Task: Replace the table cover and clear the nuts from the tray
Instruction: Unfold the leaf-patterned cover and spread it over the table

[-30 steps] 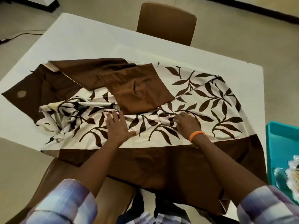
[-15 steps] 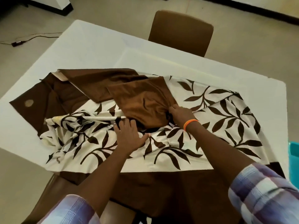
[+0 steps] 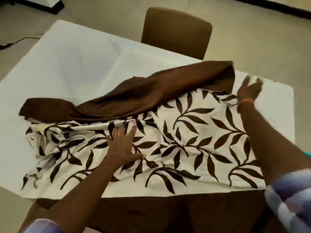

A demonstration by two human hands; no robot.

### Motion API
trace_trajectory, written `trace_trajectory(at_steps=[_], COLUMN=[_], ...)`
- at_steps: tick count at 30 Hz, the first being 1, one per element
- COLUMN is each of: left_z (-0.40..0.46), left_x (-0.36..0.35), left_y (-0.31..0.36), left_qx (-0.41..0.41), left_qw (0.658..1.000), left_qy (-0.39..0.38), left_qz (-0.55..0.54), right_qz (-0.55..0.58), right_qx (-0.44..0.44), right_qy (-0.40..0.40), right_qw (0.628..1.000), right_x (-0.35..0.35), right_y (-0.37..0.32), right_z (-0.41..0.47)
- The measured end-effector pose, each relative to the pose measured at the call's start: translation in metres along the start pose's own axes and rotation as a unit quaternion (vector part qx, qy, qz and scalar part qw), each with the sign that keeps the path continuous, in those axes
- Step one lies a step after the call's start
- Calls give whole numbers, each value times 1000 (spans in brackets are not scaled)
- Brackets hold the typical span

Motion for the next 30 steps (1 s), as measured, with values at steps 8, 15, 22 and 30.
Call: trace_trajectory(at_steps=[8, 15, 22, 30], left_z=[6, -14, -35, -44], left_x=[-2, -15, -33, -24], left_y=[2, -4, 13, 10], left_qx=[20, 22, -76, -107], left_qw=[1000, 999, 994, 991], left_qy=[-11, -27, -71, -65], left_qz=[-9, -29, 27, 56], right_qz=[-369, -420, -424, -365], right_qx=[314, 187, 38, -53], right_qy=[-163, -163, -138, -180], right_qw=[859, 873, 894, 912], right_x=[-62, -8, 87, 93], right_y=[70, 135, 229, 216], right_z=[-178, -187, -247, -245])
Point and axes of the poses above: each hand's wrist, its own z-axis towards the middle knuckle, its own x-axis out of the back of the hand, y = z × x, the point moved 10 cm from there along z, towards the middle knuckle, and after that the axes turned 3 degrees about -z, right-handed, at the moved point
